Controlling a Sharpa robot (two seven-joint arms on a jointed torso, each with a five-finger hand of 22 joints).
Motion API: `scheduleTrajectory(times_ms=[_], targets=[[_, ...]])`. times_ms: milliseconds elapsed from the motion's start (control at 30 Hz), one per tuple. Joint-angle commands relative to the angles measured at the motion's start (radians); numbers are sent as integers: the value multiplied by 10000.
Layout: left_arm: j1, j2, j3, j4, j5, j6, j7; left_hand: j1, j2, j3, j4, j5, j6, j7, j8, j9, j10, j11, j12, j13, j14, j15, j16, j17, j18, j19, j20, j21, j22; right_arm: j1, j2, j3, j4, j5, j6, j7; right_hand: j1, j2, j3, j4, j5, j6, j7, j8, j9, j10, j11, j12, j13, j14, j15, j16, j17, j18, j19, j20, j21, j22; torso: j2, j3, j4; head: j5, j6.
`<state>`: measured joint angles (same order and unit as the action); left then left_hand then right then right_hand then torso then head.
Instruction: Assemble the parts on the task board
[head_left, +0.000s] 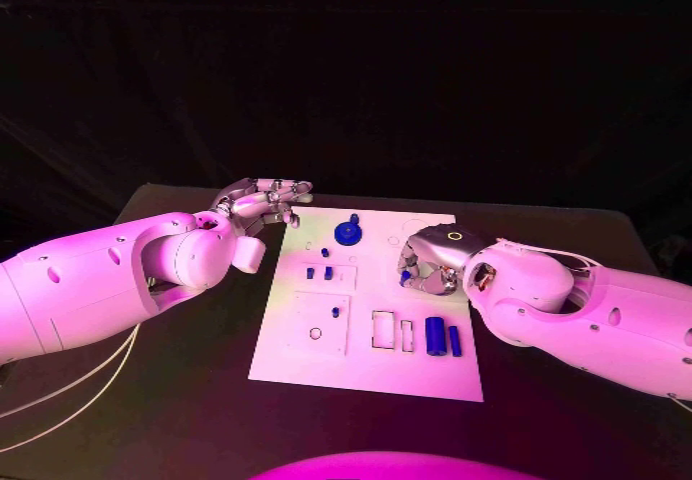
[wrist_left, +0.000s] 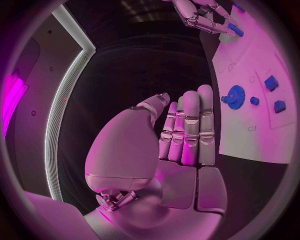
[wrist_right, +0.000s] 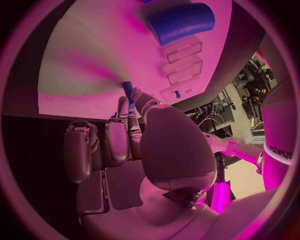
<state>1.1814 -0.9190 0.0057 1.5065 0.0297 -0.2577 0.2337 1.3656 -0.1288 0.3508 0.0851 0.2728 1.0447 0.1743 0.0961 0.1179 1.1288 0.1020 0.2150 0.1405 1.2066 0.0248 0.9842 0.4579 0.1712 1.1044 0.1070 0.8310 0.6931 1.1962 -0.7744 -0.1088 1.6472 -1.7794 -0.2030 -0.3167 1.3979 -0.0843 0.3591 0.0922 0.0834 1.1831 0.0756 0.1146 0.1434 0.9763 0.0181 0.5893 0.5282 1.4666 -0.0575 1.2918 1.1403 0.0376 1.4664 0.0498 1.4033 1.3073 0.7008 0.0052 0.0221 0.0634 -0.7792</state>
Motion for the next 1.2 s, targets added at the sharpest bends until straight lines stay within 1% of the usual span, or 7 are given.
scheduleTrajectory(times_ms=[33, 133, 400, 767, 1033, 1200], targets=[[2, 7, 4, 1, 8, 182, 4, 6, 120, -53, 6, -12, -69, 31, -5, -17, -87, 9, 26, 6, -76, -20, -62, -14, 133, 21, 52, -67, -16, 6, -71, 8, 20, -52, 83, -129, -135, 74, 170, 14, 12, 45, 23, 16, 239, -110, 91, -485, -401, 303, 108, -114, -88, -50, 514, 65, -105, 2198, 5, 15, -2, -8, -4], [2, 9, 3, -2, 8, 182, -10, 3, 123, -56, 10, -13, -73, 33, -5, -18, -93, 11, 28, 6, -78, -18, -64, -16, 133, 21, 53, -71, -18, 6, -123, 8, 39, 2, 110, -126, -254, 3, 360, -37, -9, 29, 87, -49, 330, 147, 175, -1117, -1013, 289, 182, -171, -163, -34, 491, 149, -183, 2179, 1, 8, -4, -17, -10], [2, 6, -1, 3, 8, 167, -38, -3, 134, -60, 19, -12, -78, 36, -4, -18, -101, 14, 30, 6, -82, -16, -67, -19, 133, 21, 54, -77, -22, 5, -208, 8, 64, 85, 110, -115, -365, -30, 516, -113, -21, -12, 127, -159, 418, 438, 211, -1609, -1513, 288, 209, -182, -173, -27, 483, 188, -220, 2172, 7, 8, -8, -57, 3], [2, -1, -3, 11, 8, 162, -75, -3, 134, -60, 19, -12, -78, 36, -4, -18, -101, 14, 30, 6, -82, -16, -67, -19, 133, 21, 54, -77, -22, 5, -165, 8, 27, 404, -148, 56, -529, 0, 761, -179, -28, -58, 159, -355, 568, 1201, 233, -2632, -2358, 276, 216, -239, -242, -35, 505, 203, -179, 2184, 8, -8, 16, -92, 22], [2, -15, -4, 11, 8, 155, -105, -3, 134, -60, 19, -12, -78, 36, -4, -18, -101, 14, 30, 6, -82, -16, -67, -19, 133, 21, 54, -77, -22, 5, -196, 8, 65, 596, -482, 184, -539, 24, 832, -229, -13, 2, 146, -381, 644, 1531, 215, -2977, -2605, 259, 208, -305, -327, -49, 531, 198, -104, 2203, 2, -5, 6, -82, 16], [2, -15, -4, 2, 8, 152, -118, -3, 149, -62, 27, -11, -84, 37, -1, -19, -111, 15, 36, 7, -87, -14, -71, -24, 132, 21, 55, -86, -28, 7, -276, 14, 200, 706, -642, 234, -534, 28, 849, -253, 0, 33, 147, -379, 672, 1632, 203, -3069, -2668, 254, 204, -329, -355, -53, 540, 192, -79, 2209, -3, -1, 12, -81, 18]])
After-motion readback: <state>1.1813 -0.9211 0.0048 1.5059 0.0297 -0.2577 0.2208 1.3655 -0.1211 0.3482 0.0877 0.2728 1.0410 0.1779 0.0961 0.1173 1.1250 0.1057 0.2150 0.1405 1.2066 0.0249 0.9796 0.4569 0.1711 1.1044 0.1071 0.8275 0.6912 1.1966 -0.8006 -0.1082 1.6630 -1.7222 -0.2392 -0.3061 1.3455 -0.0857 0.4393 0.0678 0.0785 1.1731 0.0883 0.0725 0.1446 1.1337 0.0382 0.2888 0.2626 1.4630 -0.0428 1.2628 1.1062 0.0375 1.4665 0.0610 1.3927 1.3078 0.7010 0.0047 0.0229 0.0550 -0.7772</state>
